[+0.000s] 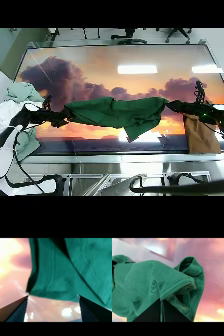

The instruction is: Fold the shirts.

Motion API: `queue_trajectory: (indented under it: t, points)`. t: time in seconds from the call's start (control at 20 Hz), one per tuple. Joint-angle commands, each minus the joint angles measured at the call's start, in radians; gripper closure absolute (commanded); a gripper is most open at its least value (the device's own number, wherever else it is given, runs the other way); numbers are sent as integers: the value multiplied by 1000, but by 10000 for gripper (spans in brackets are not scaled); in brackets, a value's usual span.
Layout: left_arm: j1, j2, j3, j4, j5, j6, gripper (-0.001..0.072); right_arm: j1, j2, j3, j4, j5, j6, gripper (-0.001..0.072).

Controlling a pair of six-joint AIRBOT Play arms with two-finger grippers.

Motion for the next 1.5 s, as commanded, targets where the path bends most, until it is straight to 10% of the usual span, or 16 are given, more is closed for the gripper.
queue_trajectory:
  t: [0.0, 0.15, 0.2, 0.55, 0.7, 1.05, 1.3, 1.45]
  points:
    - [-36, -47, -30, -50, 84, 42, 40, 1, -1, 0, 1, -5, 0, 692]
    - [-86, -127, 24, -47, 54, 46, 667, 1, 0, 0, 2, -6, 0, 692]
    - [-97, -136, 52, -48, 14, 60, 692, 0, 2, 0, 3, -3, 1, 692]
    - [-45, 139, 403, -343, -381, 45, 694, -3, 165, 323, 233, 128, 55, 693]
    - [49, 294, 675, -607, -344, -20, 696, -3, 211, 683, 294, 65, 118, 693]
    - [381, 447, 1225, -616, -277, -233, 695, -2, 222, 1223, 193, -90, 283, 693]
    - [673, 583, 1019, -521, -425, -291, 695, -2, 274, 1242, -127, -66, 453, 693]
    - [615, 640, 849, -518, -406, -232, 695, -2, 262, 1221, -116, 46, 462, 693]
